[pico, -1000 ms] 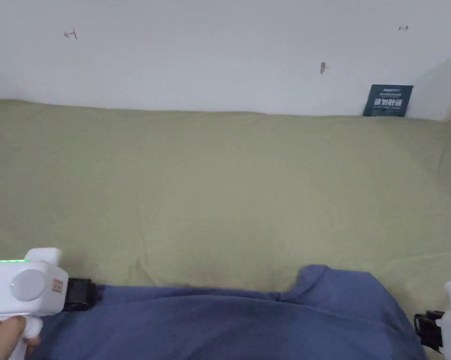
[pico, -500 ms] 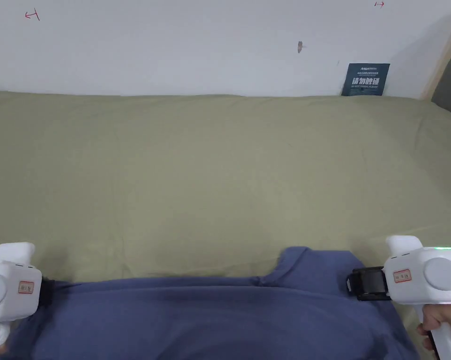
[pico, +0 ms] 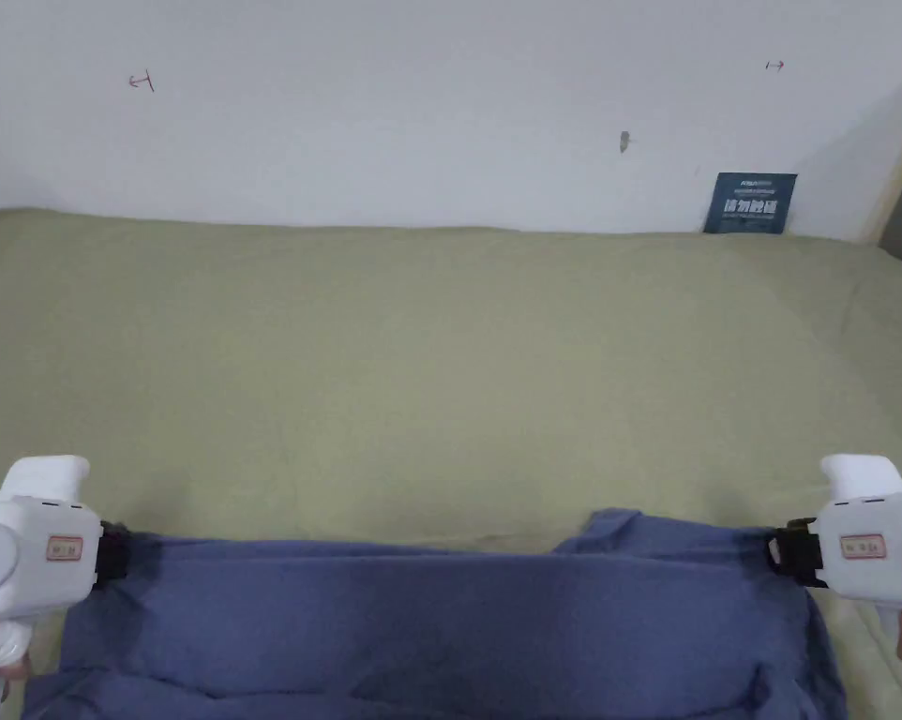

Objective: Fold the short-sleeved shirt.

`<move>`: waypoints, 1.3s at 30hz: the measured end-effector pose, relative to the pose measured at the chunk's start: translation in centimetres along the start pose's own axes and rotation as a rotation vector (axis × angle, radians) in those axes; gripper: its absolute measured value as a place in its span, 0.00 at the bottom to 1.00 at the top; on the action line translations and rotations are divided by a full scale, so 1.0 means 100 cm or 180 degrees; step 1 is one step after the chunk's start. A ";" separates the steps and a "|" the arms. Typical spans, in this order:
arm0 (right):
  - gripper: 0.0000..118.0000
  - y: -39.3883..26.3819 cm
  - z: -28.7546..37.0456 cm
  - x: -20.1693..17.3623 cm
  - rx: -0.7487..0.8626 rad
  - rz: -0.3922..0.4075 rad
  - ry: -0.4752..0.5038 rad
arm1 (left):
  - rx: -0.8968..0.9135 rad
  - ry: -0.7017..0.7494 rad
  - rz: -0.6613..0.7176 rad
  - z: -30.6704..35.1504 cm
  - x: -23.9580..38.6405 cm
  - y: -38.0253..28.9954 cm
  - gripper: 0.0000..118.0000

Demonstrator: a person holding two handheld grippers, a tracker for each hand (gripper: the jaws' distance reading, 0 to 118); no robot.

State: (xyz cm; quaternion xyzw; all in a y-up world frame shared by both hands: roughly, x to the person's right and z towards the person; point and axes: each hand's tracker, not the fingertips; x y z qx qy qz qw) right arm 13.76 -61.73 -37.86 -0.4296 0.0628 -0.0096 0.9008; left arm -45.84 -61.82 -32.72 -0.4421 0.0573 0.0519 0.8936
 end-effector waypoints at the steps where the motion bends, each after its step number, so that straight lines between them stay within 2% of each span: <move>1: 0.00 -0.003 0.013 0.000 0.0038 0.0014 0.0028 | 0.0029 -0.0037 0.0011 0.011 -0.004 -0.004 0.03; 6: 0.00 -0.036 0.079 -0.017 0.0266 0.0110 0.0059 | 0.0220 -0.0175 0.0041 0.066 -0.018 -0.038 0.03; 7: 0.00 -0.042 0.084 -0.011 0.0235 0.0052 0.0144 | 0.0240 -0.0182 0.0018 0.075 -0.020 -0.046 0.03; 11: 0.00 -0.079 0.112 -0.010 0.0314 0.0133 0.0120 | 0.0332 -0.0277 -0.0038 0.099 -0.027 -0.081 0.03; 14: 0.00 -0.114 0.125 -0.008 0.0296 0.0071 0.0137 | 0.0373 -0.0315 -0.0088 0.108 -0.032 -0.109 0.03; 18: 0.00 -0.157 0.118 -0.011 0.0139 0.0147 0.0096 | 0.0335 -0.0380 -0.0051 0.105 -0.038 -0.144 0.03; 24: 0.00 -0.191 0.082 0.001 -0.0164 0.0054 0.0074 | 0.0121 -0.0319 -0.0073 0.087 -0.039 -0.175 0.03; 27: 0.00 -0.191 0.077 0.000 -0.0153 0.0041 0.0050 | 0.0102 -0.0291 -0.0129 0.082 -0.037 -0.180 0.07; 28: 0.00 -0.190 0.077 0.000 -0.0154 0.0033 0.0061 | 0.0128 -0.0281 -0.0147 0.082 -0.037 -0.181 0.12; 29: 0.04 -0.187 0.077 0.001 -0.0165 0.0014 0.0079 | 0.0138 -0.0274 -0.0140 0.084 -0.036 -0.181 0.31; 30: 0.20 -0.186 0.080 0.000 -0.0142 -0.0031 0.0013 | 0.0123 -0.0284 -0.0097 0.085 -0.036 -0.180 0.61; 31: 0.67 -0.186 0.084 -0.003 -0.0059 -0.0079 -0.0064 | 0.0145 -0.0220 -0.0051 0.088 -0.035 -0.179 0.90; 32: 0.98 -0.184 0.086 -0.005 -0.0024 -0.0097 -0.0081 | 0.0335 -0.0148 -0.0011 0.097 -0.034 -0.177 0.93; 33: 0.96 -0.178 0.095 -0.007 0.0352 -0.0167 -0.0154 | 0.0414 -0.0082 0.0017 0.105 -0.031 -0.175 0.93; 34: 0.90 -0.173 0.097 -0.014 0.0258 -0.0167 -0.0077 | 0.0463 0.0022 0.0037 0.115 -0.025 -0.171 0.92; 36: 0.89 -0.171 0.116 -0.028 0.0493 -0.0256 -0.0080 | 0.0690 0.0091 0.0074 0.133 -0.015 -0.168 0.90; 37: 0.82 -0.168 0.123 -0.037 0.0660 -0.0280 -0.0071 | 0.0784 0.0134 0.0093 0.142 -0.010 -0.168 0.87; 38: 0.65 -0.167 0.129 -0.045 0.0777 -0.0246 -0.0094 | 0.0865 0.0195 0.0116 0.149 -0.005 -0.167 0.78; 39: 0.32 -0.170 0.140 -0.053 0.0918 -0.0168 -0.0159 | 0.0991 0.0265 0.0118 0.157 0.001 -0.169 0.54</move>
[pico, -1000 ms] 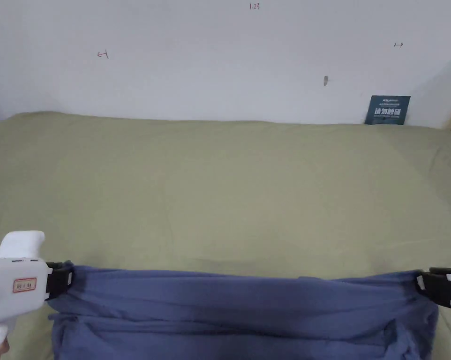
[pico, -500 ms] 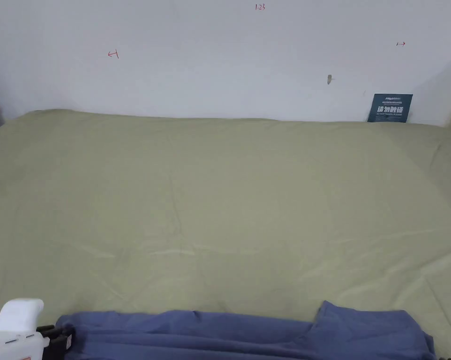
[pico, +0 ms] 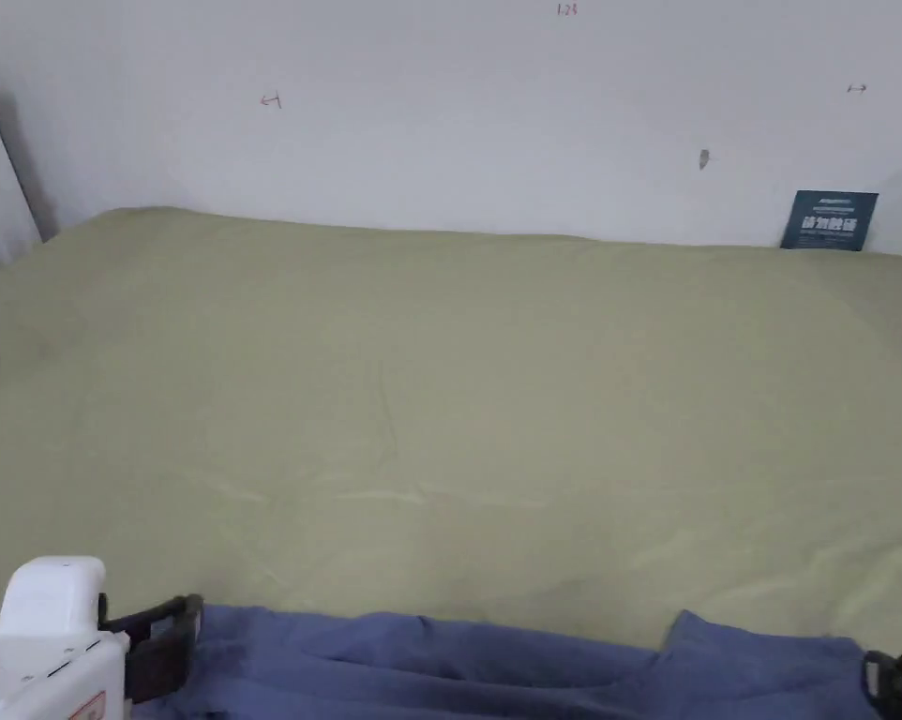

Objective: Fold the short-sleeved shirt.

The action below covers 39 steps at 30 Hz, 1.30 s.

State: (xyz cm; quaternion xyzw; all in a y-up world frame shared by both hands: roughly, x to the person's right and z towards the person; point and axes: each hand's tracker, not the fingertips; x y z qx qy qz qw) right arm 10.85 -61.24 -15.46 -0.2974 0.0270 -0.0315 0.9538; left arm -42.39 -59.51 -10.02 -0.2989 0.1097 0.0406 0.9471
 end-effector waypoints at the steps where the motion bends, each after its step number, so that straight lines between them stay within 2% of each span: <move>1: 0.00 0.000 0.006 -0.009 0.0143 0.0056 -0.0076 | 0.0102 -0.0003 -0.0012 0.007 0.004 0.001 0.00; 2: 0.00 -0.004 0.013 -0.016 0.0390 0.0097 -0.0280 | 0.0161 0.0063 0.0028 0.007 0.004 -0.003 0.00; 3: 0.00 -0.006 0.017 -0.023 0.0398 0.0164 -0.0211 | 0.0197 0.0046 0.0012 0.010 0.002 -0.007 0.00; 5: 0.00 -0.008 0.021 -0.033 0.0411 0.0062 -0.0099 | 0.0162 -0.0063 0.0159 0.012 -0.002 -0.010 0.00; 10: 0.00 -0.009 0.034 -0.055 0.0598 0.0186 -0.0169 | -0.0035 -0.0160 0.0337 -0.001 -0.025 -0.018 0.00; 14: 0.00 -0.008 0.046 -0.062 0.0763 0.0141 -0.0166 | -0.0349 -0.0295 0.0576 -0.024 -0.056 -0.017 0.00; 18: 0.00 -0.005 0.059 -0.066 0.0956 0.0157 -0.0235 | -0.0875 -0.0767 0.1066 -0.057 -0.092 -0.002 0.00; 21: 0.00 -0.002 0.067 -0.068 0.1060 0.0154 -0.0321 | -0.1442 -0.1450 0.1388 -0.094 -0.120 0.007 0.00; 23: 0.00 0.000 0.068 -0.067 0.1079 0.0149 -0.0362 | -0.1620 -0.1708 0.1665 -0.113 -0.128 0.008 0.02; 25: 0.00 0.001 0.068 -0.066 0.1089 0.0159 -0.0423 | -0.1808 -0.1798 0.1642 -0.128 -0.131 0.008 0.10; 26: 0.00 0.001 0.067 -0.064 0.1079 0.0153 -0.0450 | -0.1804 -0.1687 0.1524 -0.132 -0.130 0.009 0.19; 27: 0.00 0.002 0.067 -0.062 0.1055 0.0136 -0.0459 | -0.1838 -0.1591 0.1356 -0.134 -0.127 0.009 0.34; 28: 0.00 0.001 0.066 -0.061 0.1045 0.0121 -0.0466 | -0.1820 -0.1659 0.1361 -0.137 -0.126 0.008 0.66; 29: 0.00 0.001 0.065 -0.060 0.1025 0.0113 -0.0477 | -0.1885 -0.1778 0.1451 -0.142 -0.126 0.004 0.86; 30: 0.00 0.001 0.063 -0.059 0.0996 0.0111 -0.0495 | -0.1983 -0.1948 0.1619 -0.147 -0.124 0.001 0.93; 33: 0.00 0.001 0.059 -0.058 0.0942 0.0094 -0.0479 | -0.1993 -0.1903 0.1660 -0.160 -0.122 -0.007 0.92; 36: 0.00 0.002 0.056 -0.058 0.0919 0.0071 -0.0462 | -0.2270 -0.2055 0.1711 -0.174 -0.112 -0.020 0.92; 39: 0.00 0.003 0.054 -0.060 0.0909 0.0092 -0.0466 | -0.2195 -0.2173 0.1724 -0.176 -0.103 -0.019 0.90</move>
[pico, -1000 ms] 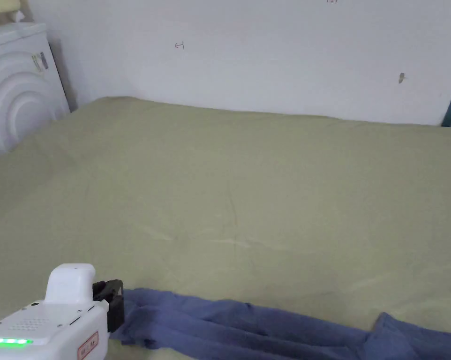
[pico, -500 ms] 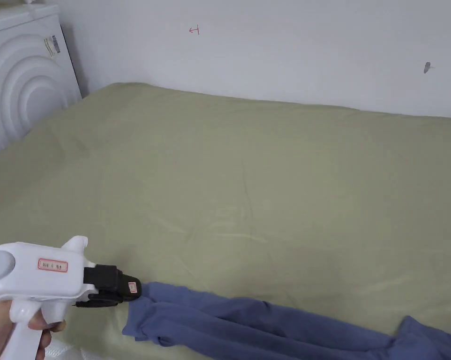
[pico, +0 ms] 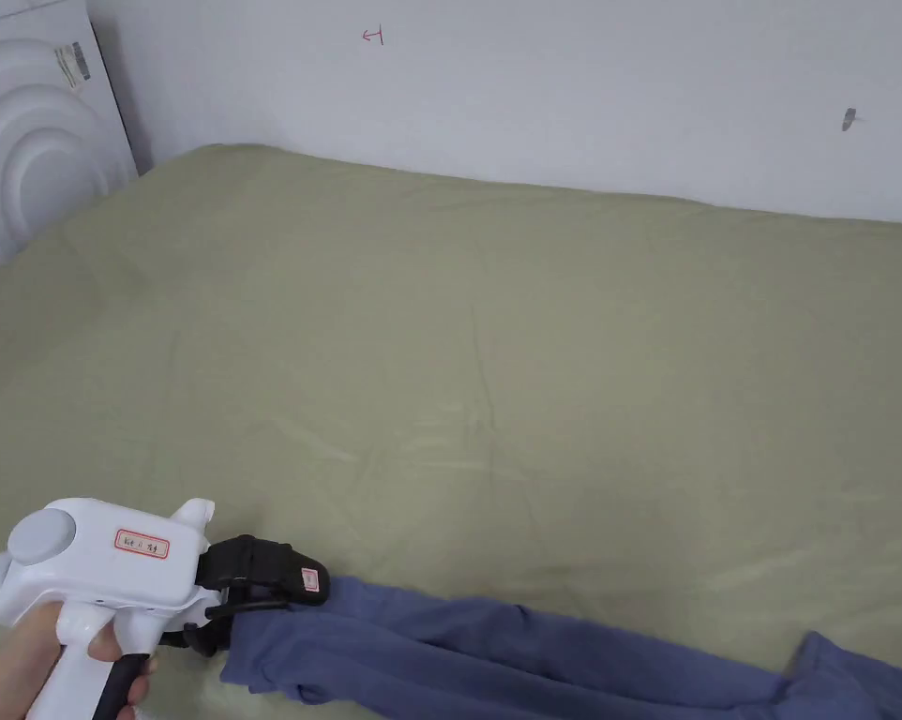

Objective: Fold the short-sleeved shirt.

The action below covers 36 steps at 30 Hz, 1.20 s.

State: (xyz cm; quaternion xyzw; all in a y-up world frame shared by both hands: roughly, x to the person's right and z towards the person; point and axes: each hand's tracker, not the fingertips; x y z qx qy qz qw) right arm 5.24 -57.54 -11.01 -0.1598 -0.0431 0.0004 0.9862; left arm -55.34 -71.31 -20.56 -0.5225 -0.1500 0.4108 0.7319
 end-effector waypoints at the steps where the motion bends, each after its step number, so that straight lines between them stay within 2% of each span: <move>1: 0.00 0.000 -0.001 0.000 -0.0010 -0.0001 0.0023 | -0.0031 -0.0074 0.0028 -0.001 0.000 0.000 0.87; 2: 0.00 0.000 -0.002 -0.001 -0.0016 0.0001 0.0025 | -0.0101 -0.0165 -0.0020 -0.004 0.002 -0.001 0.81; 3: 0.00 0.000 -0.002 -0.002 -0.0019 0.0008 0.0031 | -0.0062 -0.0065 -0.0047 -0.006 0.004 -0.002 0.64; 4: 0.00 0.000 -0.002 -0.003 -0.0019 0.0014 0.0040 | -0.0084 -0.0008 -0.0071 -0.006 0.005 -0.002 0.22; 5: 0.00 0.000 -0.003 -0.003 -0.0019 0.0016 0.0043 | -0.0045 0.0114 -0.0079 -0.007 0.004 -0.003 0.11; 10: 0.00 0.002 -0.002 -0.005 -0.0020 0.0003 0.0095 | 0.0031 0.0089 0.0047 -0.007 -0.001 -0.007 0.11; 15: 0.00 0.008 -0.002 -0.002 0.0033 -0.0019 0.0142 | 0.0368 0.0035 0.0129 0.027 0.004 -0.012 0.10; 20: 0.00 0.012 -0.002 0.000 0.0085 -0.0008 0.0211 | 0.0561 0.0270 0.0075 0.065 0.012 -0.020 0.10; 23: 0.00 0.013 -0.001 0.002 0.0104 0.0002 0.0237 | 0.0498 0.0494 -0.0094 0.070 0.032 -0.025 0.09; 28: 0.00 0.011 0.003 0.007 0.0114 -0.0042 0.0253 | 0.0516 0.0595 -0.0459 0.058 0.093 -0.037 0.09; 33: 0.00 0.005 0.005 0.014 0.0090 -0.0069 0.0257 | 0.0355 0.0693 -0.0997 0.021 0.169 -0.058 0.09; 36: 0.00 0.002 0.004 0.019 0.0046 -0.0119 0.0285 | 0.0280 0.0772 -0.1161 -0.015 0.202 -0.066 0.09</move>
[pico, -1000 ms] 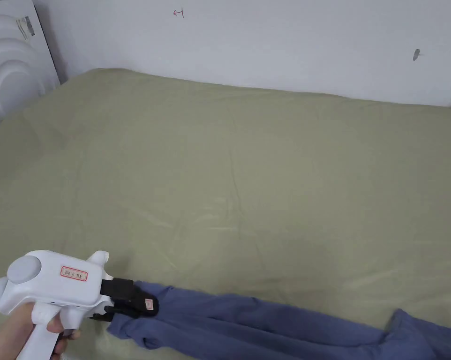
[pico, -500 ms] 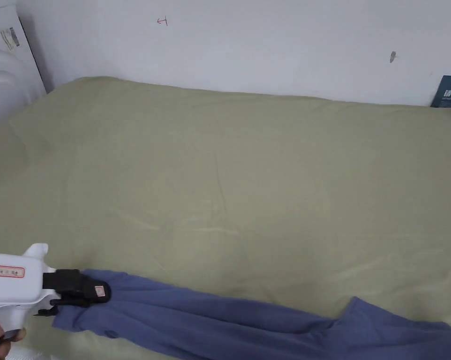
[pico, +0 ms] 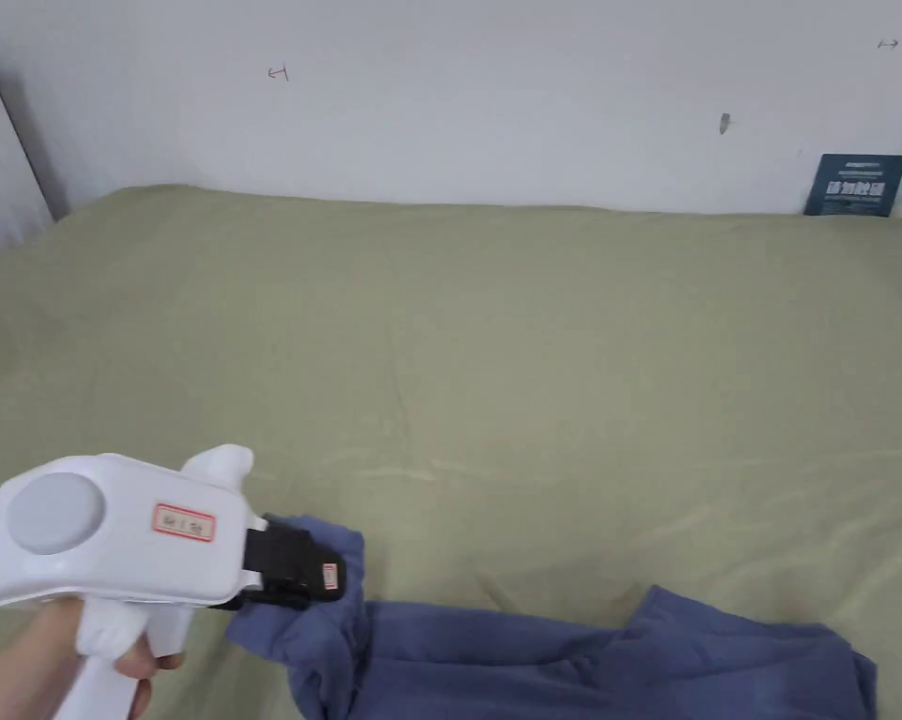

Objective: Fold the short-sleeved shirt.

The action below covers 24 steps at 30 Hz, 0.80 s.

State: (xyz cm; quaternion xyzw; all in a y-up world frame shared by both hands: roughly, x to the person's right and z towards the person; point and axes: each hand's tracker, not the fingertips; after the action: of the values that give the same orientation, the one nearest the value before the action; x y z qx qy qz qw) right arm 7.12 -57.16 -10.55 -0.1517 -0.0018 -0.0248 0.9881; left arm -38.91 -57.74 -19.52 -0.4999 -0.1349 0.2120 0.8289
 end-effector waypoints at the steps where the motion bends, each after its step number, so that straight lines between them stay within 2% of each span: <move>1: 0.00 0.000 0.000 0.001 -0.0010 -0.0002 0.0007 | -0.0047 0.0014 -0.0027 -0.010 0.011 0.000 0.09; 9: 0.00 -0.007 0.002 0.012 -0.0077 -0.0056 0.0000 | -0.0514 0.0076 -0.0366 -0.130 0.077 -0.013 0.11; 10: 0.00 -0.009 0.002 0.013 -0.0093 -0.0059 -0.0001 | -0.0561 0.0136 -0.0453 -0.141 0.081 -0.016 0.25; 12: 0.00 -0.011 0.002 0.014 -0.0136 -0.0051 -0.0015 | -0.0551 -0.0097 -0.0478 -0.157 0.086 -0.022 0.82; 13: 0.00 -0.012 0.002 0.014 -0.0154 -0.0048 -0.0020 | -0.0554 -0.0127 -0.0419 -0.159 0.085 -0.023 0.97; 17: 0.00 -0.015 0.001 0.015 -0.0221 -0.0040 -0.0023 | -0.0414 -0.0439 -0.0122 -0.122 0.070 -0.018 0.94; 18: 0.00 -0.016 0.000 0.015 -0.0228 -0.0043 -0.0017 | -0.0302 -0.0461 -0.0114 -0.110 0.062 -0.017 0.90; 19: 0.00 -0.016 -0.001 0.014 -0.0231 -0.0053 -0.0010 | -0.0215 -0.0452 -0.0135 -0.099 0.055 -0.017 0.69; 20: 0.00 -0.017 -0.002 0.013 -0.0239 -0.0071 0.0002 | -0.0180 -0.0377 -0.0161 -0.087 0.050 -0.016 0.32; 21: 0.00 -0.017 -0.002 0.012 -0.0243 -0.0086 0.0022 | -0.0075 -0.0293 -0.0140 -0.081 0.042 -0.017 0.00; 24: 0.00 -0.018 -0.005 0.008 -0.0249 -0.0093 0.0051 | -0.0135 -0.0191 -0.0041 -0.088 0.019 -0.015 0.00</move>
State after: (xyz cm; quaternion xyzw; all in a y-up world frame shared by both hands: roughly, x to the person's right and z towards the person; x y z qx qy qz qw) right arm 7.78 -59.10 -10.46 -0.1900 0.0049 -0.0405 0.9809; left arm -33.10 -64.20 -22.25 -0.5098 -0.1674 0.2186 0.8150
